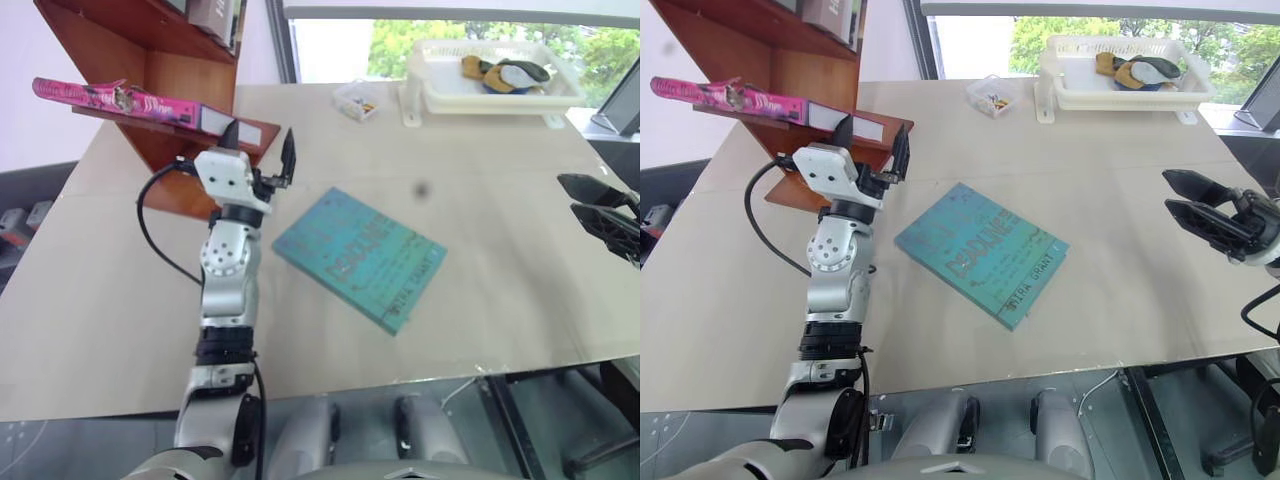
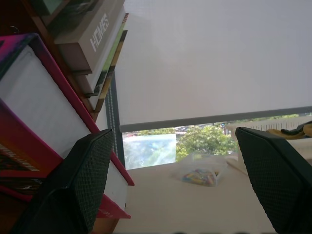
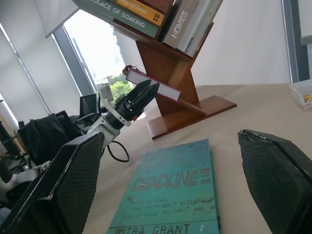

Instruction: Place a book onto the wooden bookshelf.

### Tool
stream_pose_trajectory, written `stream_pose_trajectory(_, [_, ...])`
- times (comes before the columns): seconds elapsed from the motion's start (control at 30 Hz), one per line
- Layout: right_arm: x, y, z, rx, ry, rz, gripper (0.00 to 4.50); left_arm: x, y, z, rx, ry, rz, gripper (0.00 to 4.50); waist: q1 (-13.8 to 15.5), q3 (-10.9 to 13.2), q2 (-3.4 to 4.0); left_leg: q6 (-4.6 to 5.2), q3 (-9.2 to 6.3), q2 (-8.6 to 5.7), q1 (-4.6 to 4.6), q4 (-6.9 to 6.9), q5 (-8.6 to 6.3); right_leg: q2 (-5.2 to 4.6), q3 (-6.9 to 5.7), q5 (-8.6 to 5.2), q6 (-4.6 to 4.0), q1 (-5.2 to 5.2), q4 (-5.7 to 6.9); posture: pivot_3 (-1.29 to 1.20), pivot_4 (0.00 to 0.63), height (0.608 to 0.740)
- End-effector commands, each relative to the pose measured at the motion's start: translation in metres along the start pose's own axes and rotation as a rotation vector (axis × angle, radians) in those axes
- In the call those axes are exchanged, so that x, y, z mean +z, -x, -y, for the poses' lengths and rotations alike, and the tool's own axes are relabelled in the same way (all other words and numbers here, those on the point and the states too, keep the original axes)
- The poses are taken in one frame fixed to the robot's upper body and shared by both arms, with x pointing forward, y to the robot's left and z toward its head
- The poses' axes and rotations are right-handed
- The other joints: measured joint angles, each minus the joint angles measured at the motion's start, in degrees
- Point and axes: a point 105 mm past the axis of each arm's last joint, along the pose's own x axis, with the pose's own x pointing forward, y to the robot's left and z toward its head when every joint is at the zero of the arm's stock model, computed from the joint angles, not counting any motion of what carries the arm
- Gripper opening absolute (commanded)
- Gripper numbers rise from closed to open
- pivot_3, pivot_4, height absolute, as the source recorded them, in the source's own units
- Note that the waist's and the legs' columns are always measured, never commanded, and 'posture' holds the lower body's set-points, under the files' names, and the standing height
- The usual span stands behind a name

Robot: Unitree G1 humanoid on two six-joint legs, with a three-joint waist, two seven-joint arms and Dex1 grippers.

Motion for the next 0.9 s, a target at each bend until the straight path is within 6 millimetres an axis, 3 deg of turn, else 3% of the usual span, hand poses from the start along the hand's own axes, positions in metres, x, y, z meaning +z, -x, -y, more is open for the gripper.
stream_pose_trajectory(0.03, [0.010, 0.001, -0.004, 0.010, 0.052, -0.001, 4.50, 0.012, 0.006, 0.005, -0.136, 0.002, -0.011, 4.38, 0.15, 0.00, 0.00, 0.00, 0.00, 0.00, -0.02, 0.00, 0.00, -0.01, 0.00, 0.00, 0.00, -0.01, -0.02, 0.00, 0.150, 0.740])
stream_pose_trajectory(0.13, [0.012, 0.000, -0.005, 0.019, 0.058, 0.008, 4.50, 0.001, 0.023, 0.007, -0.263, 0.055, -0.128, 4.38, 0.33, 0.00, 0.00, 0.00, -0.02, -0.04, -0.05, -0.01, 0.00, -0.06, -0.03, 0.00, 0.00, -0.01, -0.04, 0.00, 0.150, 0.740])
stream_pose_trajectory(0.23, [0.012, 0.002, -0.007, 0.027, 0.060, 0.018, 4.50, -0.015, 0.053, 0.015, -0.414, 0.078, -0.277, 4.38, 0.16, -0.02, 0.04, 0.00, -0.04, -0.04, -0.05, -0.01, -0.01, -0.08, -0.05, -0.01, -0.01, 0.00, -0.06, 0.00, 0.150, 0.740])
stream_pose_trajectory(0.33, [0.012, 0.000, -0.016, 0.076, 0.057, 0.015, 4.50, -0.023, 0.071, 0.007, -0.404, 0.187, -0.392, 4.38, 0.26, -0.02, 0.04, 0.00, -0.04, -0.02, -0.03, -0.06, -0.01, -0.08, -0.04, -0.01, -0.02, -0.01, -0.07, 0.00, 0.150, 0.740])
stream_pose_trajectory(0.5, [0.014, -0.009, -0.024, 0.129, 0.061, 0.007, 4.50, -0.038, 0.090, -0.016, -0.322, 0.193, -0.569, 4.38, 0.18, -0.02, 0.06, 0.00, -0.11, 0.05, 0.00, -0.05, 0.00, -0.08, -0.11, -0.02, -0.03, 0.01, -0.04, 0.00, 0.150, 0.740])
stream_pose_trajectory(0.7, [0.014, -0.008, -0.025, 0.134, 0.046, -0.032, 4.50, -0.032, 0.103, -0.044, -0.249, 0.176, -0.646, 4.38, 0.17, -0.02, 0.06, -0.01, -0.09, 0.03, -0.02, -0.07, -0.01, -0.09, -0.10, -0.02, -0.03, -0.02, -0.08, 0.00, 0.150, 0.740])
stream_pose_trajectory(0.9, [-0.003, 0.011, -0.019, 0.044, 0.022, -0.219, 4.50, -0.014, 0.125, -0.049, -0.313, 0.188, -0.673, 4.38, 0.38, -0.02, 0.07, -0.02, -0.09, 0.04, -0.05, -0.14, -0.02, -0.38, -0.10, -0.07, -0.11, -0.03, -0.17, 0.00, 0.150, 0.740])
